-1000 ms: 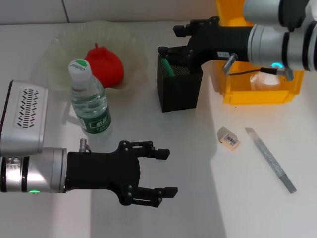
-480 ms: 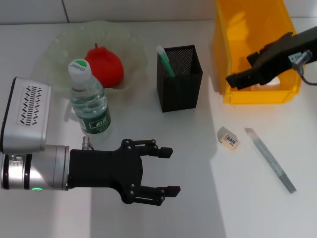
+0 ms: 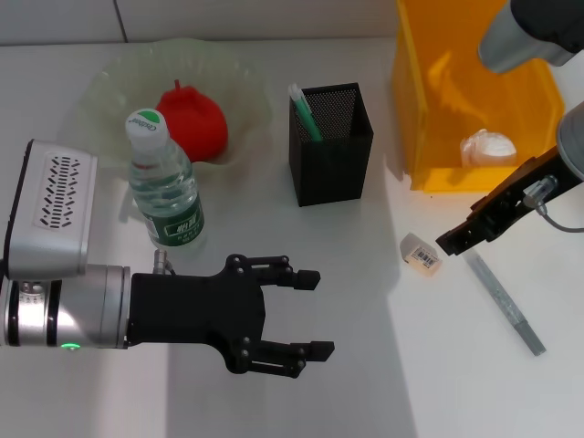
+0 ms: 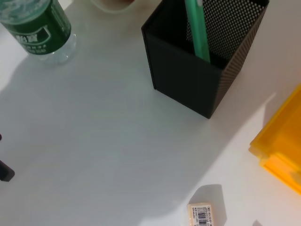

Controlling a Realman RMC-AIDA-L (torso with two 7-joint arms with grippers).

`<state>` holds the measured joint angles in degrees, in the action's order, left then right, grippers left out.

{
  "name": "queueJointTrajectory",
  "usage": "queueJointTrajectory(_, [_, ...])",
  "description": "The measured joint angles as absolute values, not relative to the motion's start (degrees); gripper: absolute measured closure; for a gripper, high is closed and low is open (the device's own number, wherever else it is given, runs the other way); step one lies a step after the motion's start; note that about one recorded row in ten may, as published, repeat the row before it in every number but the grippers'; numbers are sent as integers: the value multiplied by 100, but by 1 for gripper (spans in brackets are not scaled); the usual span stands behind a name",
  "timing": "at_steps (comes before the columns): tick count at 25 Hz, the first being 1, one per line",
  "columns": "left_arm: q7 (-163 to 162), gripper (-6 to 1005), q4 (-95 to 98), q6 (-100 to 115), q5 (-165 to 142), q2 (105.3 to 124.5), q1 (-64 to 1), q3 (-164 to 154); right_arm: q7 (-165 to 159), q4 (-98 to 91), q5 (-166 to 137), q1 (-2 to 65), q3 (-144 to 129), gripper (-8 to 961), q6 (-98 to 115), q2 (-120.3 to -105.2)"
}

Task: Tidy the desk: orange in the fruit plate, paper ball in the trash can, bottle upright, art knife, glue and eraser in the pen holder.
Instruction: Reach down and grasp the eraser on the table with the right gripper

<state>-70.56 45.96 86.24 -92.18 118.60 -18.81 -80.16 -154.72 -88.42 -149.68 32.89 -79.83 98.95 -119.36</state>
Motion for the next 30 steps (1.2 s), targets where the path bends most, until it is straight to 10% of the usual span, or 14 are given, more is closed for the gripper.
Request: queueJointTrajectory(30, [-7047,201,4596,8646,-9220,11856,-1835,-8025,-15134,-7020,-15097,3777,-8691,325,8755,-11935])
